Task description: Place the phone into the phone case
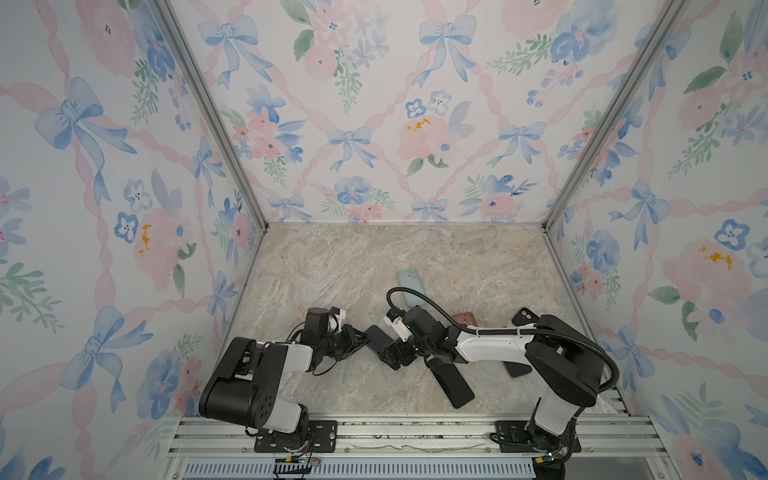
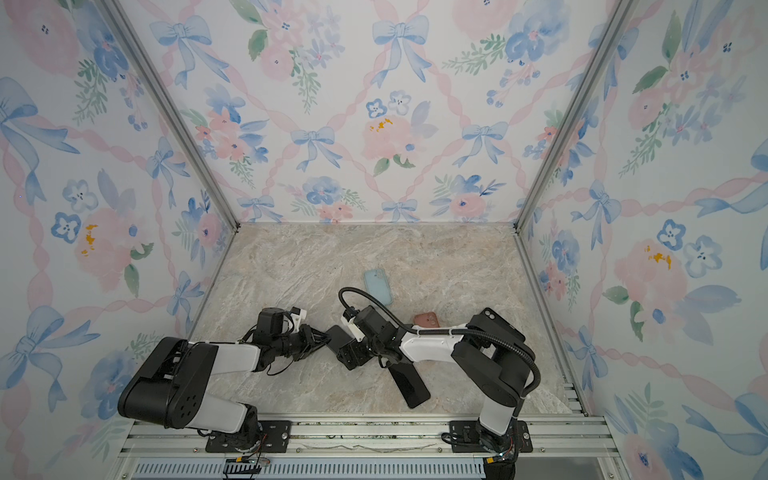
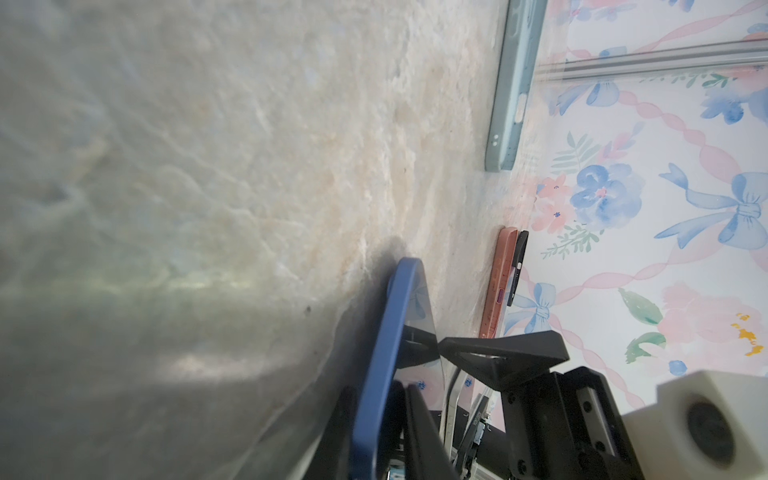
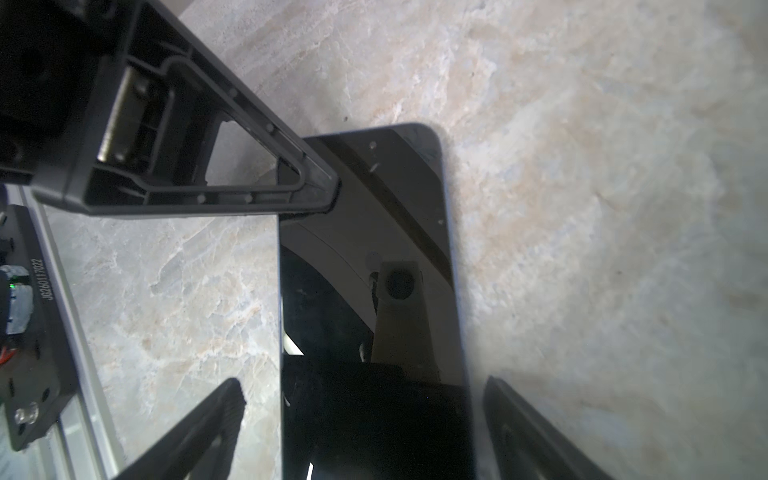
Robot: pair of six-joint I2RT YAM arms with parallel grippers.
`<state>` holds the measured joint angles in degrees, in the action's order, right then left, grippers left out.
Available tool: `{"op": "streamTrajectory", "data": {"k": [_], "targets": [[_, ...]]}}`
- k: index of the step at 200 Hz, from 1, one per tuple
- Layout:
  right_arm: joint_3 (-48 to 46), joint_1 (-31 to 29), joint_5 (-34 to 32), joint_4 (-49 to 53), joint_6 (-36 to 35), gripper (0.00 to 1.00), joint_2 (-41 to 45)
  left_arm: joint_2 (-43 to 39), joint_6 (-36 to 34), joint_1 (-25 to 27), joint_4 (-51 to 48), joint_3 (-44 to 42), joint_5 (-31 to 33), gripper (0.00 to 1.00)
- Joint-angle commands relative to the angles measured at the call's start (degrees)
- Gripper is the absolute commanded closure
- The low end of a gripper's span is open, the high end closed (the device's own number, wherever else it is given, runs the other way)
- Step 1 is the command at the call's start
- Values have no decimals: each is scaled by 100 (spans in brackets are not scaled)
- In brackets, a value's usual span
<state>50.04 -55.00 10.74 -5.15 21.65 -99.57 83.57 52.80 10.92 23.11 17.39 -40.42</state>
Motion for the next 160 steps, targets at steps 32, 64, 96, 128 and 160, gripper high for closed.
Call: {"op": "streamTrajectory", "data": {"k": [32, 64, 96, 128, 160], "targets": [[-528, 214, -313, -378, 1674, 13, 920, -137, 165, -37, 129, 5, -41, 93], [-572, 244, -737, -336, 2220, 13, 1307, -286, 511, -28, 438, 121, -180, 100], [-759, 367, -1029, -542, 2956, 14, 1691, -425, 1016, -28, 817, 237, -114, 100], [-1183, 394, -1252, -1348, 3704, 14, 2091, -341, 1588, 70, 1373, 348, 34, 100], [-1733, 492, -1421, -2105, 4536, 15, 2398, -110, 2141, 226, 2120, 430, 109, 100]]}}
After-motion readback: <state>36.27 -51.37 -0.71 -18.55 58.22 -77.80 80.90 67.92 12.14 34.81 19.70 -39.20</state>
